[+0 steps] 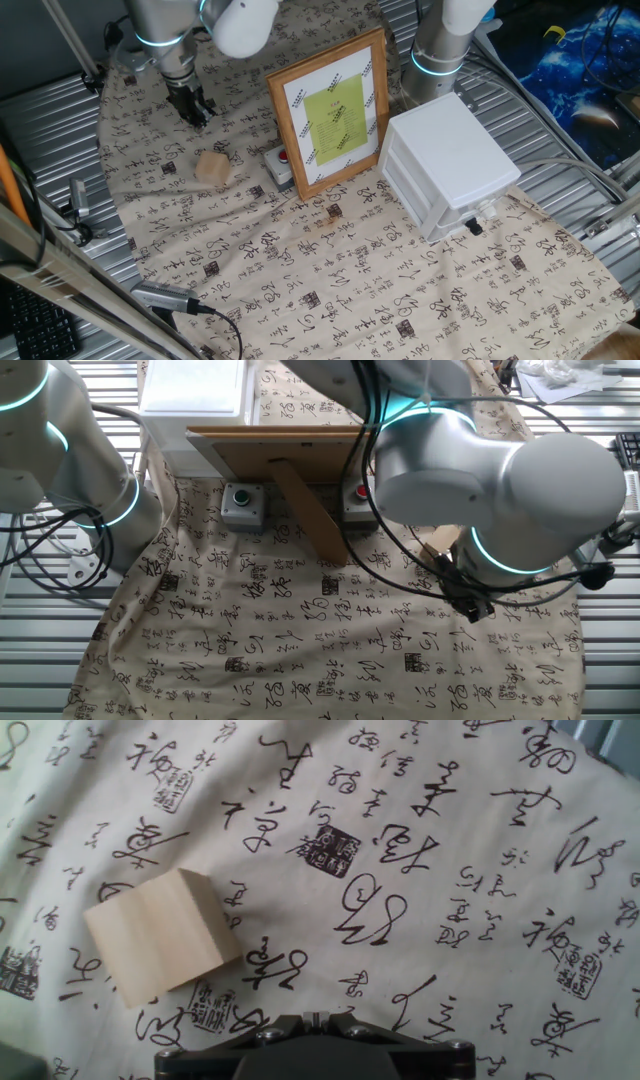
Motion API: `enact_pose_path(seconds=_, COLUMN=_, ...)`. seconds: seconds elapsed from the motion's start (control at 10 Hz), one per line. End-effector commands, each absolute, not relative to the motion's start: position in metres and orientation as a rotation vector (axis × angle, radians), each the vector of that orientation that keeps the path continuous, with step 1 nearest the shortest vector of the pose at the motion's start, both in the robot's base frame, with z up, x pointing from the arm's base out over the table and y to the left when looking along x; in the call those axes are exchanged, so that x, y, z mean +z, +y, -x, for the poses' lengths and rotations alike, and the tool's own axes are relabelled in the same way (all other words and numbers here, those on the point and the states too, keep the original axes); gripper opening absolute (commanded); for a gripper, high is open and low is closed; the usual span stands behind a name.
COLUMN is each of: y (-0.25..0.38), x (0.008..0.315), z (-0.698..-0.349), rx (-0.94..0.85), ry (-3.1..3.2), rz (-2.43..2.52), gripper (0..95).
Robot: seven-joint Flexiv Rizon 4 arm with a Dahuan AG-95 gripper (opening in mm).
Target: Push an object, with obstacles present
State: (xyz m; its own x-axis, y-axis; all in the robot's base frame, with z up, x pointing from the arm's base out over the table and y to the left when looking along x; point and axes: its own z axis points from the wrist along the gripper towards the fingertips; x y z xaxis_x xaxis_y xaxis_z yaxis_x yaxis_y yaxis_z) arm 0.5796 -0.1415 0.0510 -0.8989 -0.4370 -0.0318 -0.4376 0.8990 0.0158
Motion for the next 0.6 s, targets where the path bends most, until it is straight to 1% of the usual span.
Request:
enact_pose_path(seconds=0.1, y=-0.139, x=0.054, z=-0.577, rx=0.076, ry=3.014, rz=0.837, gripper=0.0)
enact_pose_path(seconds=0.3, y=-0.124, x=0.054, z=-0.560, rx=0.077, ry=2.993, rz=0.908, gripper=0.0)
enact_pose_path(seconds=0.4, y=-0.116, x=0.052, z=-0.549, rx=0.068, ry=2.947, rz=1.019, gripper=0.0)
enact_pose_path(seconds=0.6, y=-0.103, x=0.049, z=-0.539, rx=0.032, ry=2.904, rz=1.136, gripper=0.0)
